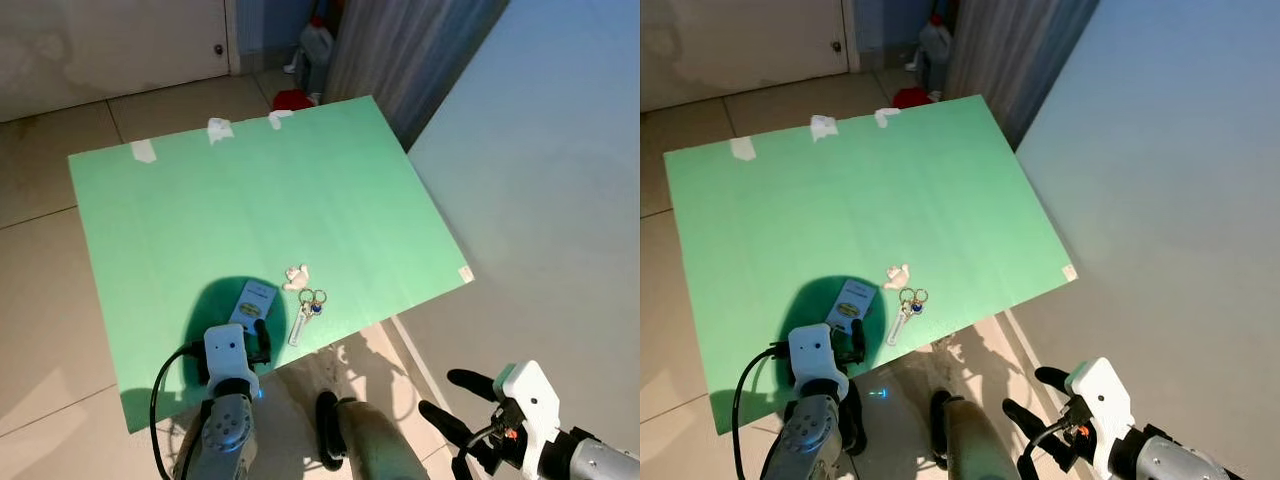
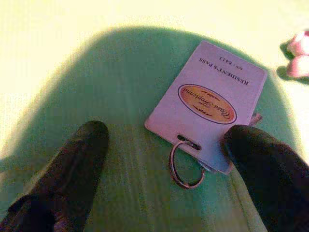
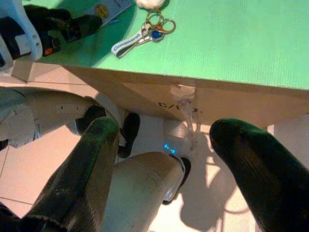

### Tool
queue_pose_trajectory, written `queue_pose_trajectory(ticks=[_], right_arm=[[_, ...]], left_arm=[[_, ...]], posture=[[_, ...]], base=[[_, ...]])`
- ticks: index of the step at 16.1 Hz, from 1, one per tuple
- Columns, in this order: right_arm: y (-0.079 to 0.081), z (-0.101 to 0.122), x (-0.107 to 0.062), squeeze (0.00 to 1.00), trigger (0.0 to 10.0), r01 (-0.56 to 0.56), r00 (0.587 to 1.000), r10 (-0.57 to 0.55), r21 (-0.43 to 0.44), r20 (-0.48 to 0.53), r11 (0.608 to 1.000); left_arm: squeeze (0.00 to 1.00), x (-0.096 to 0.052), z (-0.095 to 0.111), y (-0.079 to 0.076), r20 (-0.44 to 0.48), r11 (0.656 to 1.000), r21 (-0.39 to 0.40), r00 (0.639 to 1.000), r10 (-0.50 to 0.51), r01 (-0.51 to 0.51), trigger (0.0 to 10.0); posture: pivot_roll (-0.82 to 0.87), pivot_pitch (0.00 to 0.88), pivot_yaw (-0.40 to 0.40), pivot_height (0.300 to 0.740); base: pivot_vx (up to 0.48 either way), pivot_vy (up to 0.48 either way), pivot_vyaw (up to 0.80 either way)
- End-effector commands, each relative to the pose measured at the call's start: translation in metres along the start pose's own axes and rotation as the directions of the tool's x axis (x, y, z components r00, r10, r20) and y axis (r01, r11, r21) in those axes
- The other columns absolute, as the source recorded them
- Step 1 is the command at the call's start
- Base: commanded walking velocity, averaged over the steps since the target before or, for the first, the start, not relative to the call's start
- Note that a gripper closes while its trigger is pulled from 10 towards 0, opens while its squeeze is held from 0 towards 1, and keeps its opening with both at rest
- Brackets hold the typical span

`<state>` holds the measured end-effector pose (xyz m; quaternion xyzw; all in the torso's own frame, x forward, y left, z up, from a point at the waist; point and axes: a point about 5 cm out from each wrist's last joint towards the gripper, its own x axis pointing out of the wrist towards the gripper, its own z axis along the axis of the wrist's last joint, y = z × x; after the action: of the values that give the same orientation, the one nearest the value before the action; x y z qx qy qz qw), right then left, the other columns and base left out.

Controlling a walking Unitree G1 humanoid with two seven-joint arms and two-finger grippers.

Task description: Hang keys on a hook

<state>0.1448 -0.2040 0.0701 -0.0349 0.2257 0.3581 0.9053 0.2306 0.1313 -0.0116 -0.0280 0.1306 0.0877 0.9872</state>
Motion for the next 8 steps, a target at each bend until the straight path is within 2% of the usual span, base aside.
queue_pose_trajectory(ticks=[1,5,8], right_arm=[[-0.0010,-0.0028,-0.0056,0.00,10.0,0.021,1.000,-0.021,0.006,-0.023,1.000],[-0.0009,-0.0023,-0.0040,0.00,10.0,0.029,0.999,-0.029,0.006,-0.024,1.000],[-0.0025,-0.0023,-0.0027,0.00,10.0,0.034,0.999,-0.034,0.007,-0.024,0.999]], left_arm=[[0.00,-0.0101,-0.0127,-0.0271,-0.076,0.995,-0.082,0.995,-0.057,0.050,0.0],[0.00,-0.0061,-0.0153,-0.0306,-0.120,0.984,-0.154,0.987,-0.104,0.086,0.0],[0.00,-0.0036,-0.0152,-0.0345,-0.133,0.982,-0.158,0.983,-0.127,0.106,0.0]], posture=[[-0.42,0.342,-0.179,0.740],[-0.41,0.337,-0.176,0.740],[-0.41,0.336,-0.176,0.740]], base=[[0.000,0.000,0.00],[0.000,0.000,0.00],[0.000,0.000,0.00]])
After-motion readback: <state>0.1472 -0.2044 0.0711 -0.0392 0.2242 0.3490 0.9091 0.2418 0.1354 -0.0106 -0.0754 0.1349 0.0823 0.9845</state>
